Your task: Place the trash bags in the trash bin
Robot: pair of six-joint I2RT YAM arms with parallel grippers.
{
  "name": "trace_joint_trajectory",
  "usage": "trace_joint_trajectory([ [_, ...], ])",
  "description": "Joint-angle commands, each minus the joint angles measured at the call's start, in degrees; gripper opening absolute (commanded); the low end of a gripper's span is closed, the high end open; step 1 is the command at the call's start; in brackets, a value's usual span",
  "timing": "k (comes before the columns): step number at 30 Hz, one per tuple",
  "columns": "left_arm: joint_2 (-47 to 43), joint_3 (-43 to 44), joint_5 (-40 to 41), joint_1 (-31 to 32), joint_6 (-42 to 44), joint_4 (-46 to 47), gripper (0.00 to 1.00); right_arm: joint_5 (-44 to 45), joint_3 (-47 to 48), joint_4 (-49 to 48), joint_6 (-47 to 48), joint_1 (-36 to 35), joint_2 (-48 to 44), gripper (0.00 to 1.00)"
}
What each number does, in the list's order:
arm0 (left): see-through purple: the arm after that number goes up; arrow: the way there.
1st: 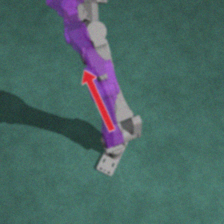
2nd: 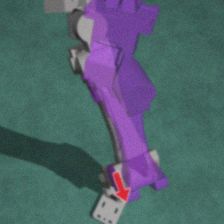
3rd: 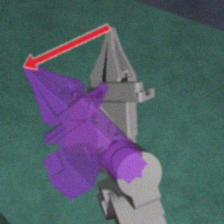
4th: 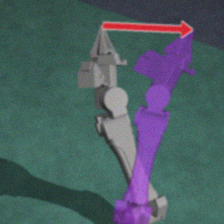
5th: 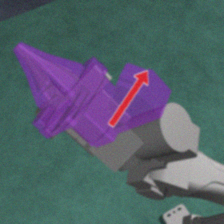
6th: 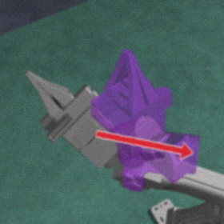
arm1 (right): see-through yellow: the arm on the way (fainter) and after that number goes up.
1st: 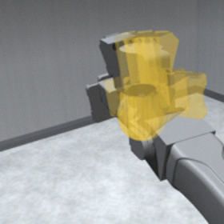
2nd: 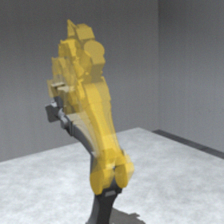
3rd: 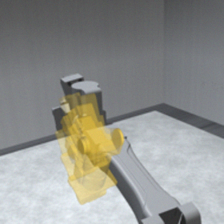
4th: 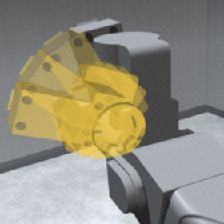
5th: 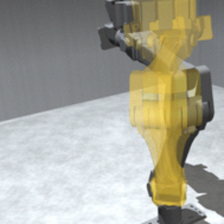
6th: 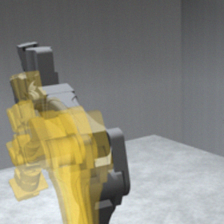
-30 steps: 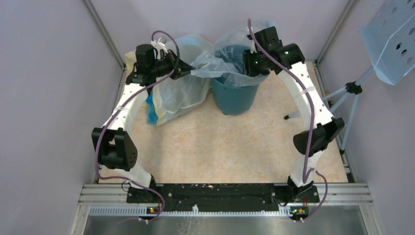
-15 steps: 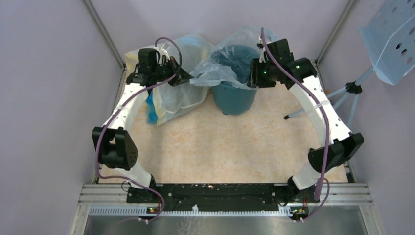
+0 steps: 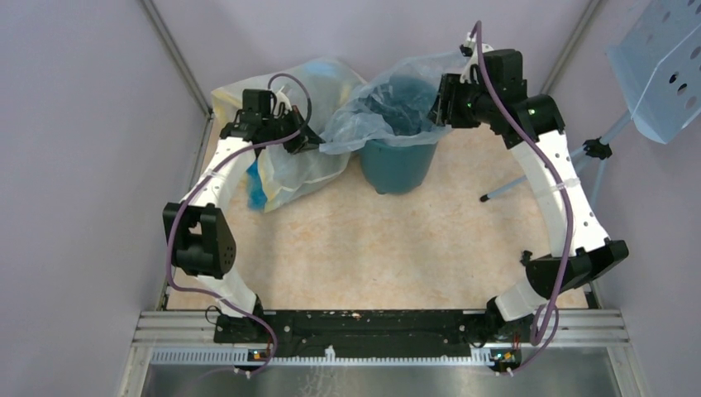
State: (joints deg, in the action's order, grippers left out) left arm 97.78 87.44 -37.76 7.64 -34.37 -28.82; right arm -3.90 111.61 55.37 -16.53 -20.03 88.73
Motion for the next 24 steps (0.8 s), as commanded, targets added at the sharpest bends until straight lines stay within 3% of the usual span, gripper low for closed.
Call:
trace_joint_trajectory([
  [1, -0.72, 2.62, 0.33, -0.17, 1.76, 0.09, 0.0, -3.44, 3.65, 2.7, 0.93, 0.78, 1.76, 0.47],
  [5, -0.66, 2.47, -0.04, -0.17, 2.2, -0.53, 0.0, -4.71, -1.39, 3.9, 0.13, 0.79, -0.09, 0.42],
  [10, -0.01, 1.92, 1.04, -0.17, 3.9, -2.02, 0.0, -4.4, -13.03, -1.59, -1.64, 1.15, -4.28, 0.4],
  [16, 2.79, 1.74, 1.05, -0.17, 6.1, -4.35, 0.0, -3.92, -20.32, -4.94, -1.85, 2.53, -3.43, 0.35],
  [24, 5.91, 2.15, -1.01, 0.07, 6.86, -1.11, 0.0, -8.77, -20.19, -7.56, 0.06, 5.12, -3.65, 0.39],
])
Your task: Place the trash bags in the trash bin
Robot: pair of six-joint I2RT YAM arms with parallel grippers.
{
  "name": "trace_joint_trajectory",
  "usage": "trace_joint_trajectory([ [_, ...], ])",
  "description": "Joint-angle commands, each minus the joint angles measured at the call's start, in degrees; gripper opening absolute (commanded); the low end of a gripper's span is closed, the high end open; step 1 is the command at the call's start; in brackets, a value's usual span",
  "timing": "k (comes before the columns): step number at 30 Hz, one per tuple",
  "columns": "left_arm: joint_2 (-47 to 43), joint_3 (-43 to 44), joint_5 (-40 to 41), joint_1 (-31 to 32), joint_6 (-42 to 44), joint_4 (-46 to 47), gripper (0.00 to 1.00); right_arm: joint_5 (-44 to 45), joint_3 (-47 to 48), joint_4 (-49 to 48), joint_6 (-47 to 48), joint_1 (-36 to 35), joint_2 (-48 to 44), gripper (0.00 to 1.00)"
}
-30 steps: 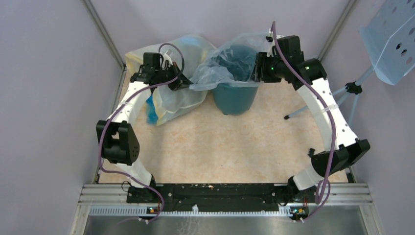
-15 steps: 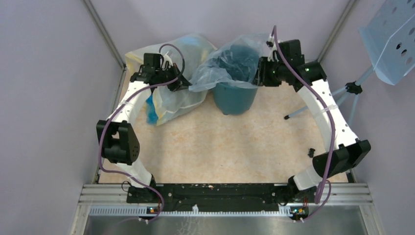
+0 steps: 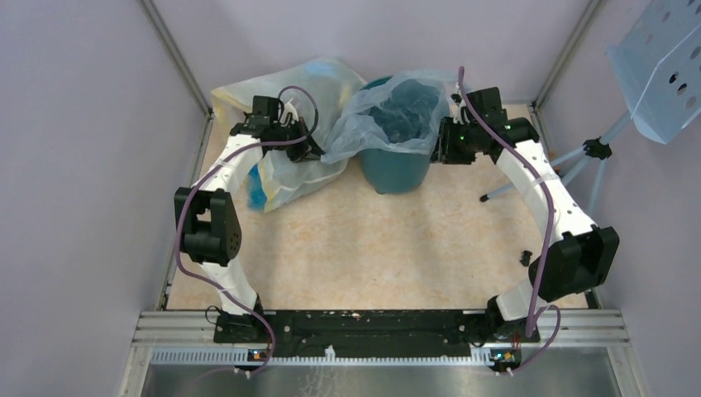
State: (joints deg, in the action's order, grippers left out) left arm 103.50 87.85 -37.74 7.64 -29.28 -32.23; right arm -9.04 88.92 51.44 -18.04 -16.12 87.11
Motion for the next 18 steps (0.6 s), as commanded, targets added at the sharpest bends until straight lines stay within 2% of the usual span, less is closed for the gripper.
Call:
trace_joint_trajectory([
  [1, 0.13, 1.83, -1.31, 0.09, 1.65, 2.87, 0.0, -4.35, 3.01, -3.55, 2.29, 1.26, -2.88, 0.4],
  [6, -0.1, 1.96, -2.26, 0.11, 1.33, 5.06, 0.0, -6.89, 4.42, -3.7, 3.05, 2.18, -6.57, 0.5],
  [11, -0.77, 1.88, -2.7, 0.1, 1.46, 5.64, 0.0, -11.6, 5.44, -5.74, -1.0, 4.69, -9.11, 0.56],
  [13, -1.09, 1.74, -2.86, 0.16, 1.02, 6.0, 0.0, -11.9, 5.11, -7.41, -3.14, 6.25, -10.46, 0.61],
  [18, -2.17, 0.6, -2.55, 0.27, 0.6, 6.12, 0.0, -16.0, 4.35, -11.88, -8.79, 11.23, -9.6, 0.64],
])
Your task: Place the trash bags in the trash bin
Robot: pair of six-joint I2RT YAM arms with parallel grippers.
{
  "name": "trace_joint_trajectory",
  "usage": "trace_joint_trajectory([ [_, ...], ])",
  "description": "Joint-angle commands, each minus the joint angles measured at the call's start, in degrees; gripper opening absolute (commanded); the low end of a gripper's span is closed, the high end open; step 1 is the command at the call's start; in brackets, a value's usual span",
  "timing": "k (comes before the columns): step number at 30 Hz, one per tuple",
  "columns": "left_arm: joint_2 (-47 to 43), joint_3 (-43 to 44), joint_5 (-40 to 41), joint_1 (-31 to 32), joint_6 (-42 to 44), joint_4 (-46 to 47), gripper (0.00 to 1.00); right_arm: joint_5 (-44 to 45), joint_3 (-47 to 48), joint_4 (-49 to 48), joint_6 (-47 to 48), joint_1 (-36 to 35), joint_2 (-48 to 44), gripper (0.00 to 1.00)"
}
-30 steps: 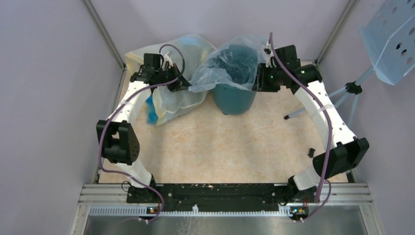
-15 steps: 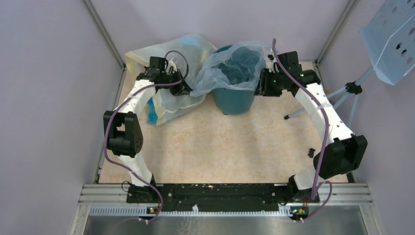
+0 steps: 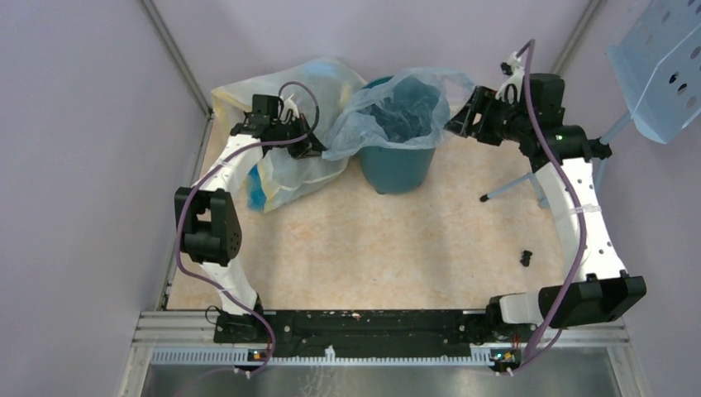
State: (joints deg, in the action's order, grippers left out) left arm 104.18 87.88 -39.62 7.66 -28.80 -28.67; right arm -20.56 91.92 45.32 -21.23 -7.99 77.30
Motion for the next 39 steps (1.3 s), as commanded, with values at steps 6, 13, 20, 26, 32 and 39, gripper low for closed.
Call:
trace_joint_trajectory([
  [6, -3.63, -0.23, -0.67, 0.25, 0.94, 1.84, 0.0, -3.62, 1.05, -9.18, -11.99, 3.68, 3.84, 0.64],
  [13, -3.74, -0.39, 0.02, 0.22, 3.15, 0.14, 0.0, -2.24, -0.62, -9.99, -14.17, 4.45, 6.78, 0.47],
  [20, -3.22, -0.69, 2.96, 0.25, 6.54, -1.99, 0.0, 0.52, -3.02, -7.0, -12.12, 5.48, 8.05, 0.49],
  [26, -2.44, -1.11, 3.5, 0.32, 7.18, -1.57, 0.0, 1.73, -6.31, -9.27, -11.83, 5.52, 7.72, 0.55],
  [32, 0.04, 0.36, 3.59, 0.68, 7.16, -0.81, 0.0, -1.31, -6.52, -12.36, -13.38, 5.58, 9.77, 0.27],
  [39, 2.32, 2.2, 5.94, 0.78, 7.55, 0.41, 0.0, 0.62, -7.78, -13.78, -12.47, 6.26, 12.65, 0.0],
])
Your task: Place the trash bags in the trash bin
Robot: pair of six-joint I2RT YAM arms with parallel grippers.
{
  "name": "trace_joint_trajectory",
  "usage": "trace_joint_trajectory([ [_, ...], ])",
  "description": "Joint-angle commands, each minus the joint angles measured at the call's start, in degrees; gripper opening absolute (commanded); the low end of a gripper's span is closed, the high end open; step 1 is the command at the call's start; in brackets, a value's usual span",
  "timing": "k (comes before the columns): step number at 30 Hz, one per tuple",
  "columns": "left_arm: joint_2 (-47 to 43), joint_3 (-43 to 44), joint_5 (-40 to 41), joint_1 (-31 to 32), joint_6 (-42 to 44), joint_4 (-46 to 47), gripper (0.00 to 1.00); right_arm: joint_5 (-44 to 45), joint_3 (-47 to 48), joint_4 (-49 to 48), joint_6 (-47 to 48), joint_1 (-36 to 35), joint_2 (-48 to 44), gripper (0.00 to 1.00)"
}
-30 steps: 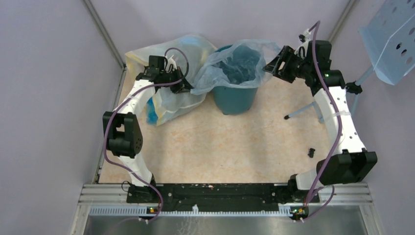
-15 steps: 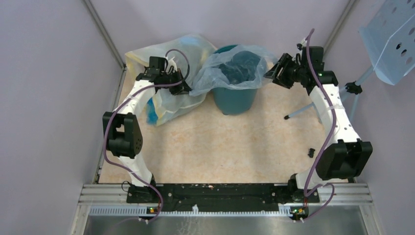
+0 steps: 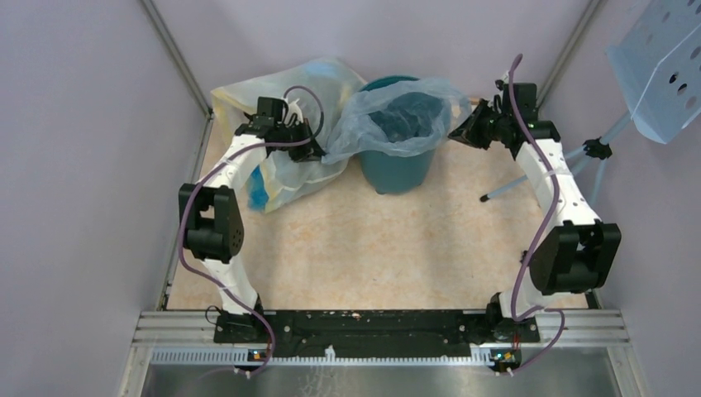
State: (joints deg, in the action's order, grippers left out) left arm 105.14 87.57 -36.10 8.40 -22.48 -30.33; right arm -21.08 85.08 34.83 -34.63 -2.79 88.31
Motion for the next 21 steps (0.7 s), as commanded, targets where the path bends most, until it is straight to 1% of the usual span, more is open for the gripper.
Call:
trace_joint_trajectory([
  [1, 1.85, 2.91, 2.97, 0.03, 1.15, 2.62, 0.0, 1.8, -1.45, -4.15, 1.21, 1.18, 2.2, 0.0],
  [4, 3.09, 4.47, 4.29, 0.03, 0.19, 3.41, 0.0, 2.02, -2.24, -6.74, 1.5, 1.95, 3.89, 0.0],
  [7, 4.06, 5.96, 4.24, 0.03, -1.5, 4.84, 0.0, 1.18, 0.0, -7.28, 1.7, 2.53, 5.57, 0.0],
  [8, 4.18, 6.35, 4.09, 0.03, -1.97, 5.43, 0.0, 1.03, 0.87, -7.05, 1.98, 2.6, 5.79, 0.03],
  [10, 3.95, 7.0, 3.65, 0.03, -2.82, 6.08, 0.0, 0.61, 2.36, -6.3, 3.0, 2.59, 5.75, 0.17],
  [11, 3.6, 7.12, 3.38, 0.04, -3.09, 6.4, 0.02, 0.68, 2.75, -5.93, 3.68, 2.55, 5.27, 0.23],
  [14, 1.54, 6.28, 3.08, 0.03, -3.92, 7.17, 0.09, 1.41, 2.69, -4.84, 6.03, 2.61, 2.73, 0.34],
  [17, -1.29, 3.77, 2.7, 0.03, -5.69, 9.13, 0.19, 2.18, 1.68, -4.86, 7.74, 2.61, -0.5, 0.42],
  [19, -3.16, 1.99, 2.72, 0.03, -7.1, 10.65, 0.24, 2.79, 1.58, -5.2, 9.02, 2.58, -2.1, 0.46],
  [21, -4.67, 0.74, 2.77, 0.1, -8.36, 11.67, 0.32, 3.04, 1.9, -6.36, 10.59, 2.6, -3.21, 0.48],
])
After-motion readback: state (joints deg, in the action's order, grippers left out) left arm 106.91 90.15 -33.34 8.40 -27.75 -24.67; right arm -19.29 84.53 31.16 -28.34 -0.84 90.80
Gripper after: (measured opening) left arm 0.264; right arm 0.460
